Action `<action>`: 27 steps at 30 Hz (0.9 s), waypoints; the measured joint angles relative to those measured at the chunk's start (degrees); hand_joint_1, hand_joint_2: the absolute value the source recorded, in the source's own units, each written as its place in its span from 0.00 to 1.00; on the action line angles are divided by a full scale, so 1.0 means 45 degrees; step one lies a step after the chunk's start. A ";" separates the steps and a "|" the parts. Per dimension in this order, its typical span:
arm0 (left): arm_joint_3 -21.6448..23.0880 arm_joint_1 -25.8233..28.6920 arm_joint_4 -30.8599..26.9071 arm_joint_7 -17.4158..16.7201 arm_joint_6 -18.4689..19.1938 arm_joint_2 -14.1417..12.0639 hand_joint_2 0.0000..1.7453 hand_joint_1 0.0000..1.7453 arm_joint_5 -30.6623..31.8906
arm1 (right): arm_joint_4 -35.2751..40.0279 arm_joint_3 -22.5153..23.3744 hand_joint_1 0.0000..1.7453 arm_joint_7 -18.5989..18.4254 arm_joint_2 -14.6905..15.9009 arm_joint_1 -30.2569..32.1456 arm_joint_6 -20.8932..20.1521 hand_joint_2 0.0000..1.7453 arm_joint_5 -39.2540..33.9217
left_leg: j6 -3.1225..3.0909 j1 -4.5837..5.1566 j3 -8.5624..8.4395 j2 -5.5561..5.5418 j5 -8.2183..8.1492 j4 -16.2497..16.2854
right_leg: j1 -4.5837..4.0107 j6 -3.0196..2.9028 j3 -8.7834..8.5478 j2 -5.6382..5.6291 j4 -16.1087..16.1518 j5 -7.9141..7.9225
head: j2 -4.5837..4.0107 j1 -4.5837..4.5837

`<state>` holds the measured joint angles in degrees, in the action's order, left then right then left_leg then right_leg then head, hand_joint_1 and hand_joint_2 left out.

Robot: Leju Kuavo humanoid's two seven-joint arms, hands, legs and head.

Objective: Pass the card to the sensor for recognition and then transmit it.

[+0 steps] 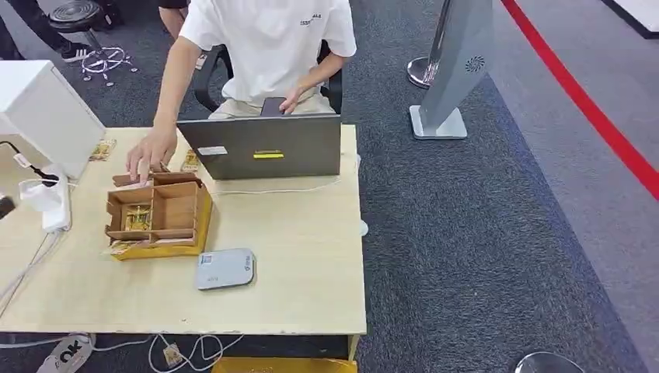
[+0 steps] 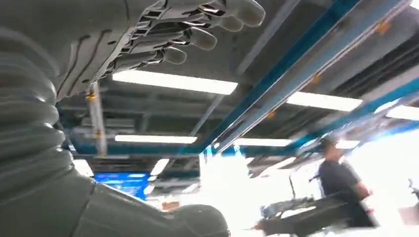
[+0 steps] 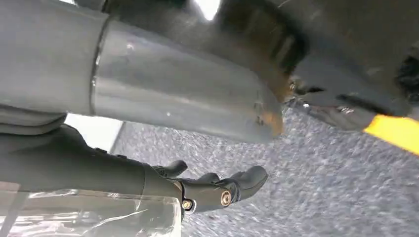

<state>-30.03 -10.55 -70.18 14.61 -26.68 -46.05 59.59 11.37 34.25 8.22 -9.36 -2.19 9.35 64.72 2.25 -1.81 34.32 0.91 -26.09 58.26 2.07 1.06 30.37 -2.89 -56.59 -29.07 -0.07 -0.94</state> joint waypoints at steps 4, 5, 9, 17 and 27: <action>-0.5019 0.1523 -0.0242 0.2627 0.1143 -0.0273 1.00 0.00 0.0376 | -0.0019 0.0097 0.00 0.0010 0.0083 0.0147 0.0000 0.00 0.0005 | -0.0013 -0.0023 0.0032 -0.0172 -0.0009 0.0006 | -0.0011 -0.0010 -0.0005 0.0190 0.0029 -0.0058 | 0.0005 0.0000; -0.5676 0.1691 -0.0340 0.2577 0.1330 -0.0273 1.00 0.00 0.0568 | -0.0019 0.0112 0.00 0.0010 0.0088 0.0124 0.0000 0.00 0.0005 | -0.0013 -0.0023 0.0039 -0.0217 -0.0009 0.0002 | -0.0017 -0.0003 -0.0035 0.0237 0.0027 -0.0068 | 0.0005 0.0000; -0.8558 0.2332 -0.0364 0.1989 0.2991 -0.0092 1.00 0.00 0.0638 | -0.0019 0.0233 0.00 0.0005 0.0112 0.0094 0.0034 0.00 -0.0044 | -0.0014 -0.0026 0.0029 -0.0223 -0.0010 -0.0003 | -0.0037 -0.0008 -0.0101 0.0253 0.0025 -0.0063 | 0.0000 0.0024; -1.1901 0.3272 0.2784 0.0427 0.3763 0.3697 1.00 0.00 -0.7758 | -0.0107 0.0898 0.00 0.0030 0.0127 0.0152 0.0248 0.00 -0.0738 | -0.0040 0.0028 -0.0054 -0.0338 -0.0033 -0.0012 | 0.0030 0.0029 -0.0166 0.0365 0.0047 -0.0139 | 0.0005 -0.0010; -1.2576 0.2845 0.7236 0.1167 0.4655 0.7692 0.00 0.00 -0.9805 | -0.0126 0.1466 0.00 -0.0941 0.0064 0.0184 0.0286 1.00 -0.0874 | -0.0089 0.0078 -0.0059 -0.0408 -0.0026 0.0019 | 0.0076 0.0088 -0.0225 0.0436 0.0091 -0.0102 | 0.0005 0.0072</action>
<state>-86.62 2.25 -37.62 19.86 -5.73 -11.43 15.46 10.80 40.85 3.98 -9.07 -1.36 10.64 60.78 1.85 -1.45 34.05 -0.92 -26.20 58.34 2.41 1.45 29.36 -0.93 -56.18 -29.53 -0.05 -0.62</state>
